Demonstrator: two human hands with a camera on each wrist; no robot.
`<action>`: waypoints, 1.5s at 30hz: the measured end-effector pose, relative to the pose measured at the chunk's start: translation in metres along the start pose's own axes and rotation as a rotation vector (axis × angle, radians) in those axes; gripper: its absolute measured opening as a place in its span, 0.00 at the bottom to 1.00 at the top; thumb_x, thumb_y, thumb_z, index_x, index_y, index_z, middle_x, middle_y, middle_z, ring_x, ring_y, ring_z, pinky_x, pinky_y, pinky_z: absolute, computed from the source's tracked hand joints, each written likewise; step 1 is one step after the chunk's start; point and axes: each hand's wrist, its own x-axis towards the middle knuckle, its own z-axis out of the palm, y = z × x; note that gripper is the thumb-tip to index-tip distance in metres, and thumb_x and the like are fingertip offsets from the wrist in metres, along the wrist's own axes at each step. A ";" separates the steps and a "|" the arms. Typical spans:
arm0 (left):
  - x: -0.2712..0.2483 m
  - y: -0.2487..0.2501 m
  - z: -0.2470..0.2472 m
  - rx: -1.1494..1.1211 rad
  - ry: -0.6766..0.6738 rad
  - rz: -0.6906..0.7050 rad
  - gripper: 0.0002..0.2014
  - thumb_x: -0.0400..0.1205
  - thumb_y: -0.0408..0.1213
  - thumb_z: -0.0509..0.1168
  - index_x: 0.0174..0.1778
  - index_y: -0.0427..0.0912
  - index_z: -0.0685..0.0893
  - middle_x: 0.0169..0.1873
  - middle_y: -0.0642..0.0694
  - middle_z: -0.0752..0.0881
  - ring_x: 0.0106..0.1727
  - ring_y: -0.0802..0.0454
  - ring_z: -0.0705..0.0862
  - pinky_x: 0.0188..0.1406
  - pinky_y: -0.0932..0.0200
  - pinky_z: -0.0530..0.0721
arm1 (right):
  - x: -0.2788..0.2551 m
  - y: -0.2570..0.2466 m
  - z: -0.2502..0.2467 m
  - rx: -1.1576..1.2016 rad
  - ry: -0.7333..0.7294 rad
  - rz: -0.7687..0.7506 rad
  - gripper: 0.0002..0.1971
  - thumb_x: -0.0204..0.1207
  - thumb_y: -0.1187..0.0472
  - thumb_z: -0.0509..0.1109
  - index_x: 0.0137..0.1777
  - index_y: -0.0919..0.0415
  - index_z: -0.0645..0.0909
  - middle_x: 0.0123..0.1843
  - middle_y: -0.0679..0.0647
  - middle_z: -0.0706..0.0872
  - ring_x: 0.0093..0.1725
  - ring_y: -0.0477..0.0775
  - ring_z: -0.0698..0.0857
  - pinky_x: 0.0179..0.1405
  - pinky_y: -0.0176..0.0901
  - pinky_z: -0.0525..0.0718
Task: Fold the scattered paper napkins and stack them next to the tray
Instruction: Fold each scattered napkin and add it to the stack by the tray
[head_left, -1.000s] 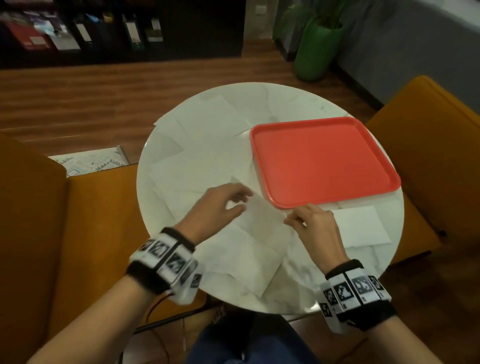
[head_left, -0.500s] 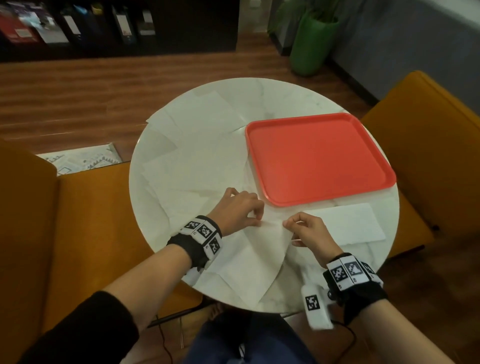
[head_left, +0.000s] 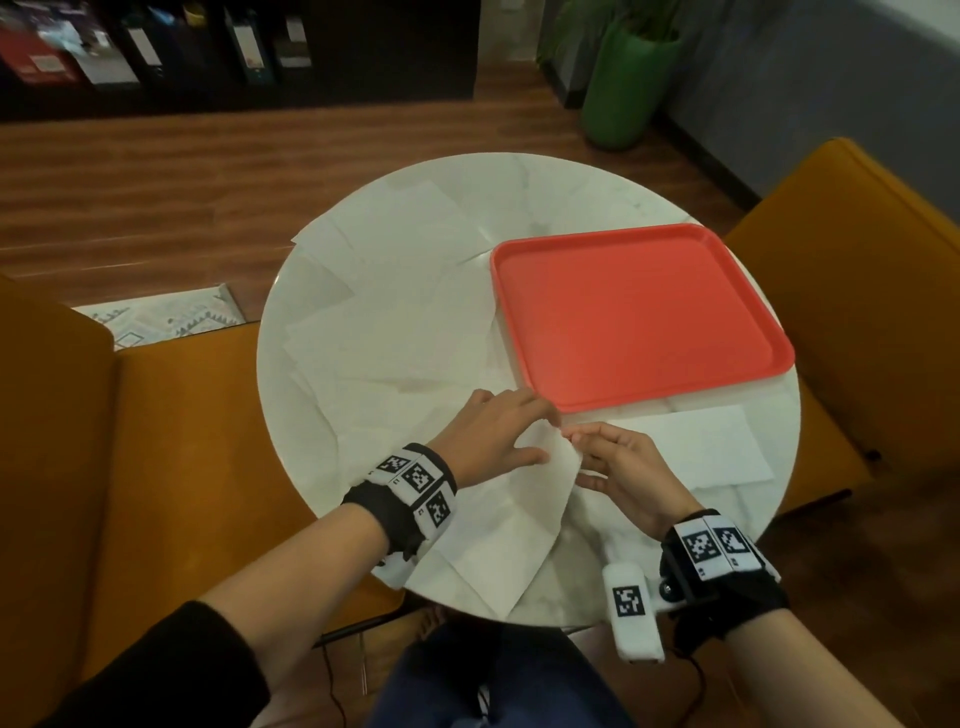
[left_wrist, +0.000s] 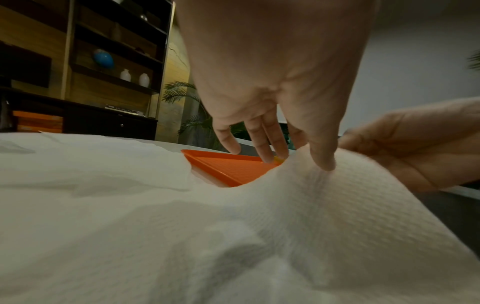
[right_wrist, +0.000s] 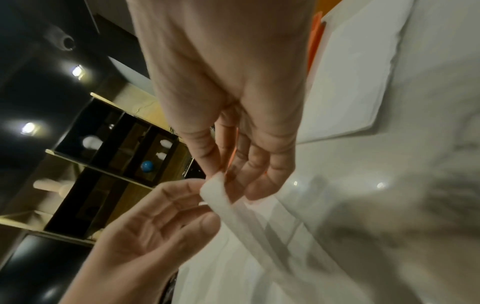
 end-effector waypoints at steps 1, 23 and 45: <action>0.001 0.001 0.001 -0.021 -0.008 -0.004 0.15 0.81 0.49 0.66 0.63 0.51 0.77 0.58 0.56 0.81 0.58 0.58 0.78 0.64 0.50 0.68 | -0.001 0.000 -0.001 0.008 -0.002 -0.003 0.09 0.79 0.68 0.66 0.55 0.68 0.85 0.43 0.55 0.87 0.41 0.50 0.85 0.45 0.44 0.84; -0.026 -0.003 -0.059 0.185 -0.011 -0.013 0.15 0.81 0.55 0.62 0.56 0.50 0.76 0.43 0.57 0.84 0.47 0.58 0.83 0.77 0.44 0.52 | -0.019 -0.051 0.012 -0.863 0.040 -0.522 0.04 0.74 0.60 0.72 0.38 0.57 0.85 0.35 0.60 0.88 0.38 0.58 0.85 0.38 0.46 0.78; -0.081 -0.092 -0.047 -0.261 0.238 -0.549 0.06 0.80 0.37 0.70 0.51 0.44 0.89 0.47 0.43 0.85 0.48 0.48 0.82 0.49 0.60 0.73 | 0.050 -0.044 0.035 -0.908 0.030 -0.332 0.02 0.73 0.63 0.74 0.43 0.62 0.85 0.30 0.57 0.85 0.28 0.53 0.83 0.38 0.45 0.85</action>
